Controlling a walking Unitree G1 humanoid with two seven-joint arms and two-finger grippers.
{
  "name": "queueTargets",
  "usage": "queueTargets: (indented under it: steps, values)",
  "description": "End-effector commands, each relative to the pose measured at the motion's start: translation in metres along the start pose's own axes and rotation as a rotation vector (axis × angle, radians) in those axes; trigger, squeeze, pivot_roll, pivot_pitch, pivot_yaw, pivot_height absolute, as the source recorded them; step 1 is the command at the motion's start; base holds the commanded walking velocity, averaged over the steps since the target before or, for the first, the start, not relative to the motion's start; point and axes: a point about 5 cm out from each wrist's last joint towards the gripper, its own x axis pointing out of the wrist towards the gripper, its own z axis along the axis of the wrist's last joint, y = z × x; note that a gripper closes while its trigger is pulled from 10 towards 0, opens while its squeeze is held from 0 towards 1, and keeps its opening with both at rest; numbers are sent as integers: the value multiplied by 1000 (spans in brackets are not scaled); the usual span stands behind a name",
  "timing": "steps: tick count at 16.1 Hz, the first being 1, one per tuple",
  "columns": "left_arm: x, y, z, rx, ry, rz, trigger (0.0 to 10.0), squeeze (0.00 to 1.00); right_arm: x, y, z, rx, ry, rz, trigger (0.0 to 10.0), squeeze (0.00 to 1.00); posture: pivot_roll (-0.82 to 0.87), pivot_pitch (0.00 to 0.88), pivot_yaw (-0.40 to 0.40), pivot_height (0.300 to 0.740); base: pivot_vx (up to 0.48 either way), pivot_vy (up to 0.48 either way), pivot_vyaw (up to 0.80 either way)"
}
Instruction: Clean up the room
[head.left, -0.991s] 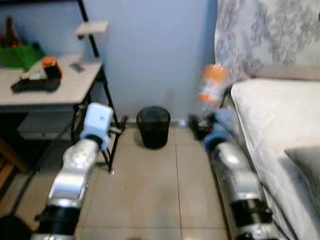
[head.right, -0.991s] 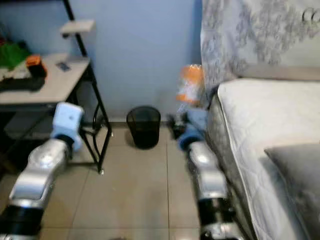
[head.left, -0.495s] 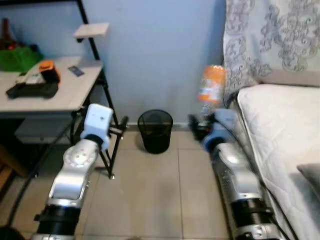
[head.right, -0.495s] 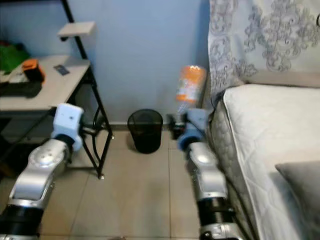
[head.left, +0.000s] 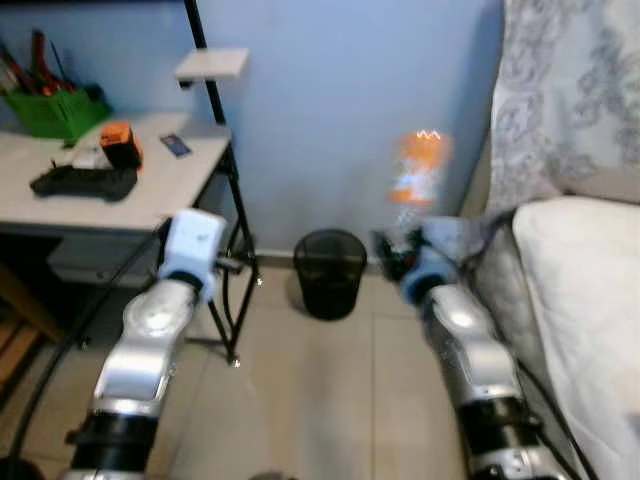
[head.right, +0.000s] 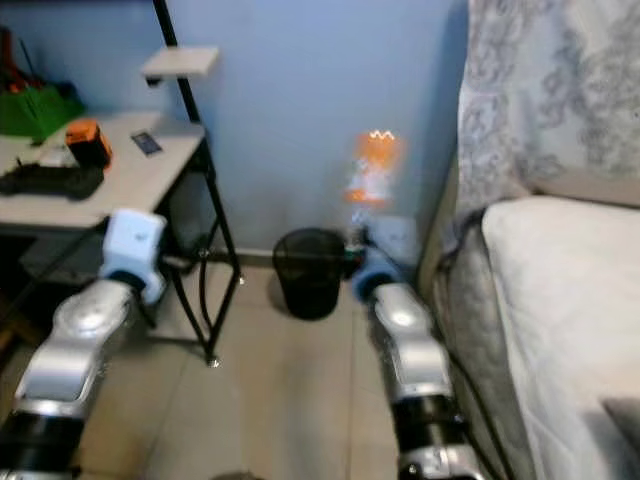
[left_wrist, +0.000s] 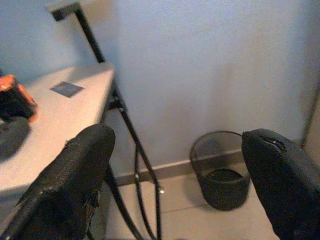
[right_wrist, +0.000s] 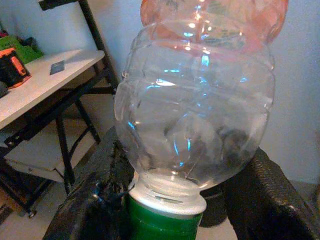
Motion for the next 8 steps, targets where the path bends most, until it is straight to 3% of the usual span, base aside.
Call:
queueTargets:
  steps: [1, 8]
  values:
    - [2, -7, 7, 7, -23, -27, 10000, 349, -1, -12, 6, -11, -21, -34, 10000, 0, -37, 0, 76, 740, 360, 0, 0]
    - [3, -8, 7, 14, -20, -40, 10000, 349, -1, -13, 6, -9, -18, -47, 10000, 0, -34, 0, 75, 740, 359, 0, 0]
